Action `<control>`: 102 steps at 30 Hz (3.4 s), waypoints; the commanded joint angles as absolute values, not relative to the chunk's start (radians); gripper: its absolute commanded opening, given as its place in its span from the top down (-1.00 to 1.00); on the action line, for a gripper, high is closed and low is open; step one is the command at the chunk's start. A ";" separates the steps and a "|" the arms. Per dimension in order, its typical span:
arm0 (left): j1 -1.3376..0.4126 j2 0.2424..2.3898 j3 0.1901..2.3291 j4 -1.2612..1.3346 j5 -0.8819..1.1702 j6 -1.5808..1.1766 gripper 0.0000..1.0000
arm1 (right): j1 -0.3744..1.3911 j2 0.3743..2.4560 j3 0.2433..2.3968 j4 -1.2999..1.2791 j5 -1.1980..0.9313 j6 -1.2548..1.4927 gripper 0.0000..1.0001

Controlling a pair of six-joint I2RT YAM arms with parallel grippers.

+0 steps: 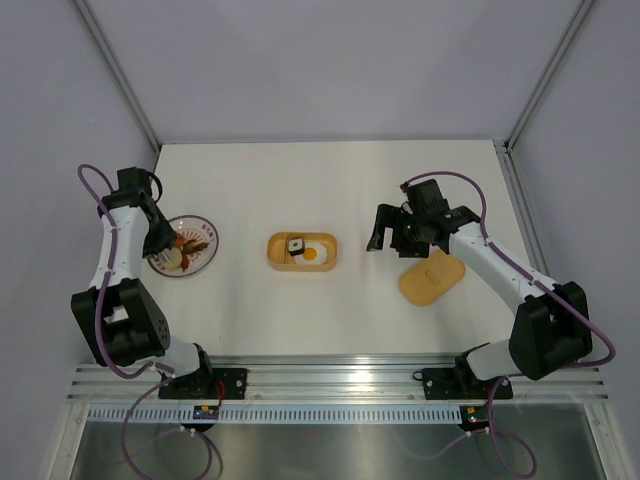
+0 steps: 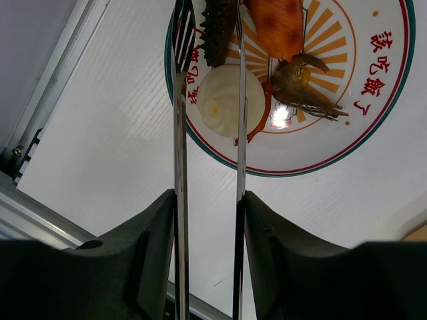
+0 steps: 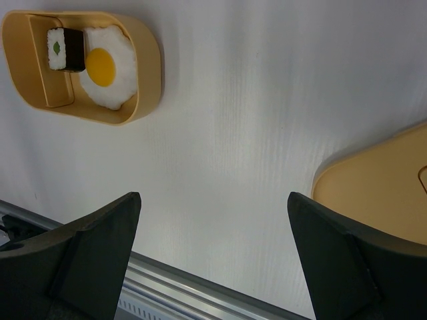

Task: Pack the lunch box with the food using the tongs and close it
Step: Pick up the fake food from the plate, then place the fake food in the packing box.

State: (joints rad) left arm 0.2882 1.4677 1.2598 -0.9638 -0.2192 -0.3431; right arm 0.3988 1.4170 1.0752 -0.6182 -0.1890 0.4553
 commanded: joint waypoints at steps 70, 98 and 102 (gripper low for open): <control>-0.474 1.212 1.286 -1.108 -0.031 -0.437 1.00 | 0.396 1.261 1.103 -0.739 -0.075 0.499 -0.99; -0.474 1.419 1.347 -1.017 -0.054 -0.368 0.69 | 0.396 1.203 1.098 -0.788 -0.026 0.548 -0.99; -0.474 1.427 1.362 -1.025 -0.055 -0.367 0.46 | 0.397 1.206 1.095 -0.784 -0.026 0.546 -0.99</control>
